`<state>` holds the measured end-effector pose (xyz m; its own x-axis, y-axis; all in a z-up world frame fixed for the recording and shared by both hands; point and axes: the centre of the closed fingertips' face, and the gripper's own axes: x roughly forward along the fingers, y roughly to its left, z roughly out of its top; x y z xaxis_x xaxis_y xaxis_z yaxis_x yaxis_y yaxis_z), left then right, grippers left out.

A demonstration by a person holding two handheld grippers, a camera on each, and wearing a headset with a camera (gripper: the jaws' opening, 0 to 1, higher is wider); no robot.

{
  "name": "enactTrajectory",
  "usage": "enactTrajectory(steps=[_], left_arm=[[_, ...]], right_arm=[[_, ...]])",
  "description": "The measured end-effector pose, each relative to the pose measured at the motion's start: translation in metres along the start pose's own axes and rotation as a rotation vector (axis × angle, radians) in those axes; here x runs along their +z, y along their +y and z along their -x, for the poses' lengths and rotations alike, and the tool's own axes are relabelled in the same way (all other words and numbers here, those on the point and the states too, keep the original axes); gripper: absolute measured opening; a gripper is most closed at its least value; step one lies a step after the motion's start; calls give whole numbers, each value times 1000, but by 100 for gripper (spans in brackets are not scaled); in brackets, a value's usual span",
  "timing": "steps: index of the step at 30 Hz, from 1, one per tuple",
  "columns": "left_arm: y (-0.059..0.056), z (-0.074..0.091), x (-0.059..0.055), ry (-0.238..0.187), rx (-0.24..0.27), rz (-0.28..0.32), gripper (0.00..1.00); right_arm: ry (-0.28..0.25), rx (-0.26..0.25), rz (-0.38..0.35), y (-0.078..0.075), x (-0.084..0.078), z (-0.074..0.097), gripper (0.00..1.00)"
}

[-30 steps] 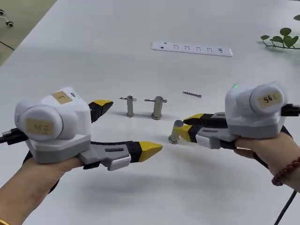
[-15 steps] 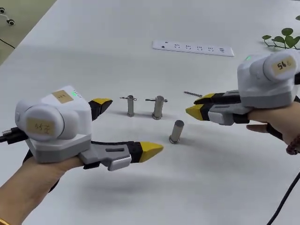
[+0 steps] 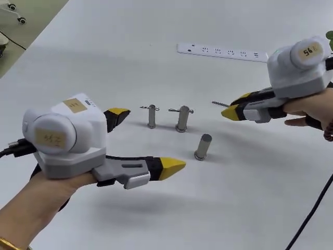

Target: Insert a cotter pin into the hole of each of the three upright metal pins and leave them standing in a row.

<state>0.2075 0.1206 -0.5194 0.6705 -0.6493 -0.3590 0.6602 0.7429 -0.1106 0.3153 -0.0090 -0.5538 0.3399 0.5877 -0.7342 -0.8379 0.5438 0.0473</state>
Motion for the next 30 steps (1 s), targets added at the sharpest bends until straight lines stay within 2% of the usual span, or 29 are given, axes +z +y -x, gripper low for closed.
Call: enactTrajectory(steps=[4, 12, 14, 26, 30], left_arm=[[0, -1, -1, 2, -1, 1, 92], [0, -1, -2, 10, -2, -3, 92], [0, 0, -2, 10, 0, -4, 92], [2, 1, -1, 7, 4, -1, 91], [1, 1, -1, 9, 4, -3, 91]], right_arm=[[31, -7, 14, -10, -4, -4, 18], [64, -29, 72, -31, 1, -10, 15], [69, -31, 78, -40, 3, -14, 15], [164, -9, 106, -57, -12, -27, 13], [184, -6, 118, -62, -13, -32, 11]])
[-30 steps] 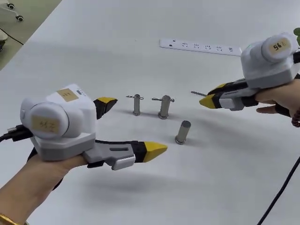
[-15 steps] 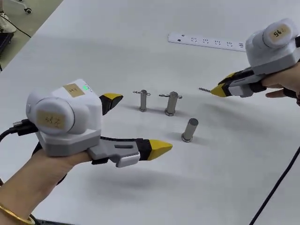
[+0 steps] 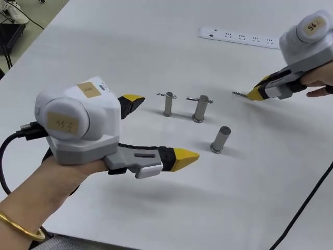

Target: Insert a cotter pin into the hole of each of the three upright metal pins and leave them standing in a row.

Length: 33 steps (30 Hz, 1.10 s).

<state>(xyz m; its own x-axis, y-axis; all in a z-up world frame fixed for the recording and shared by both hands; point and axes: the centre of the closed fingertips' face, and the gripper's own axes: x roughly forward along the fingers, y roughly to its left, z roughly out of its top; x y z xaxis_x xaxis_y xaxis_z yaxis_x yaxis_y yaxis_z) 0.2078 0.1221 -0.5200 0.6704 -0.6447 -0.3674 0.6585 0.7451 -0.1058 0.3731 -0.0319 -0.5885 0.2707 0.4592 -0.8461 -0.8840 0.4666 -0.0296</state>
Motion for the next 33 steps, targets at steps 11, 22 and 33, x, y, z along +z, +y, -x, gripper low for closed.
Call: enactTrajectory(steps=[11, 22, 33], left_arm=[[-1, -2, 0, 6, -4, 0, 91], [1, -2, 0, 8, -1, 4, 90], [-2, -2, 0, 9, -8, 2, 89]], right_arm=[[60, 24, 21, -10, -1, -17, 7], [114, 48, 52, -11, -5, -20, 2], [184, 64, 139, -8, -6, -19, 2]])
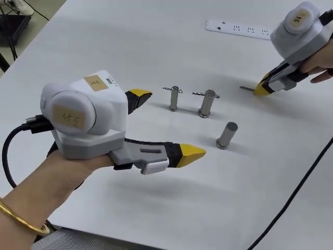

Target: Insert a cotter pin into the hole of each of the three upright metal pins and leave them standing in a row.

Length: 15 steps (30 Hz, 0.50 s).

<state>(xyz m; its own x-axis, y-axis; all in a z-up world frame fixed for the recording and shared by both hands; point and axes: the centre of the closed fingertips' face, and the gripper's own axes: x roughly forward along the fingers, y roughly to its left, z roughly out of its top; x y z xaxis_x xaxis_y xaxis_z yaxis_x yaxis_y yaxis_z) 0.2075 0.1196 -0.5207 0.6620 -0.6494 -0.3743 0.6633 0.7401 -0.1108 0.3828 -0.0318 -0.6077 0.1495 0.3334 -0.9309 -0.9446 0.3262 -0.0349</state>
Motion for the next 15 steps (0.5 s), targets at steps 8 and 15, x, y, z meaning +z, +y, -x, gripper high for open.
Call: enactTrajectory(steps=[8, 15], left_arm=[[1, 1, -1, 5, 4, 0, 87], [1, 1, -2, 9, 7, -1, 87]], right_arm=[[61, -20, 91, -2, -1, -1, 0], [120, -28, 195, -4, -3, -3, 0]])
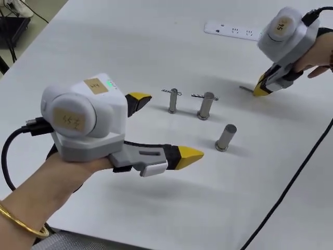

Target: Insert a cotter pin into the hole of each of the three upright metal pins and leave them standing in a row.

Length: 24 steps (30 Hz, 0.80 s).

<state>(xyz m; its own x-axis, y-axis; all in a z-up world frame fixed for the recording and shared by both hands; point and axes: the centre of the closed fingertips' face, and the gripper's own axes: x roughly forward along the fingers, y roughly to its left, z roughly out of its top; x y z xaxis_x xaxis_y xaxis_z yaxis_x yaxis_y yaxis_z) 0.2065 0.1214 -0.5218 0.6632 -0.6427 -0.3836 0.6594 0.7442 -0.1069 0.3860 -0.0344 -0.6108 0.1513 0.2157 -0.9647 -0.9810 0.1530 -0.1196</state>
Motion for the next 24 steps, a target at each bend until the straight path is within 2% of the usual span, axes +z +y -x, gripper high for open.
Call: enactTrajectory(steps=[1, 5, 10, 17, 24], left_arm=[[0, 0, 0, 0, 1, 0, 87], [0, 0, 0, 0, 3, 2, 86], [1, 0, -1, 12, 7, -3, 83], [-2, -1, 0, 7, 2, -5, 80], [-6, -2, 2, -5, -11, 16, 80]], right_arm=[[3, -1, 25, 0, 0, 0, 0], [9, -5, 20, -2, 0, -1, 0], [2, -17, 55, -1, 0, -1, 0], [-14, -41, 79, -2, -1, 4, 0], [-72, -54, 42, 4, 1, 15, 0]])
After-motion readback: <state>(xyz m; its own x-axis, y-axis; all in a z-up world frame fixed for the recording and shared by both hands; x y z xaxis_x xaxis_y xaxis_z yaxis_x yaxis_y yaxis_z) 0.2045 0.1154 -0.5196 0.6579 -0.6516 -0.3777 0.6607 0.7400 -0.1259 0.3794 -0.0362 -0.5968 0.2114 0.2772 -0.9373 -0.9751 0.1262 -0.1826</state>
